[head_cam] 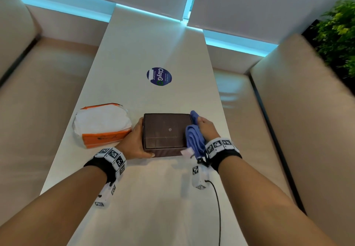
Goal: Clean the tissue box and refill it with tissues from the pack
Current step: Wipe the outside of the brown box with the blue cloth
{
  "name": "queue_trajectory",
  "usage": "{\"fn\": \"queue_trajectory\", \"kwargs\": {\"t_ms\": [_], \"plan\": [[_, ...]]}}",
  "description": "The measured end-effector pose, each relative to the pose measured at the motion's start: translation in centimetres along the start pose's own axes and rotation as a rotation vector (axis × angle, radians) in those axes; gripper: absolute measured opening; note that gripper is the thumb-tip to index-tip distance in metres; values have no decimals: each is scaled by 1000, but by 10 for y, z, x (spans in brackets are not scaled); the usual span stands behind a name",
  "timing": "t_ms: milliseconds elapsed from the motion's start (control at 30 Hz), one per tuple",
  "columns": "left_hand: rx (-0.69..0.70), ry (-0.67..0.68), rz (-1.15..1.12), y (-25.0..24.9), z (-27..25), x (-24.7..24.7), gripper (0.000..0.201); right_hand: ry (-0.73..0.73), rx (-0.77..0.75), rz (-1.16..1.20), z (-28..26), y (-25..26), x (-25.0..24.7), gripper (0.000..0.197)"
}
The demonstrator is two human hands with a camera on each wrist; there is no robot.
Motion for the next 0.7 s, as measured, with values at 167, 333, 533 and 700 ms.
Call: {"fn": "queue_trajectory", "kwargs": {"t_ms": [167,333,533,700], "plan": [[8,62,19,-2,5,-9,124,-144,-129,-56,6,-48,-10,37],[16,92,12,1,15,-16,125,-253,-265,-489,21,-53,-11,45],[35,74,-7,5,28,-21,125,-299,-99,-780,28,-56,-1,53],[48,73,-15,10,35,-23,125,-231,-63,-837,34,-67,16,55]]}}
Point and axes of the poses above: each hand's wrist, its own z-axis towards the middle knuckle, its own x-axis out of the palm, y = z × x, the point moved 3 cm from there along z, towards the middle knuckle, and after that the axes turned 13 degrees about x, right-handed, at the moved point
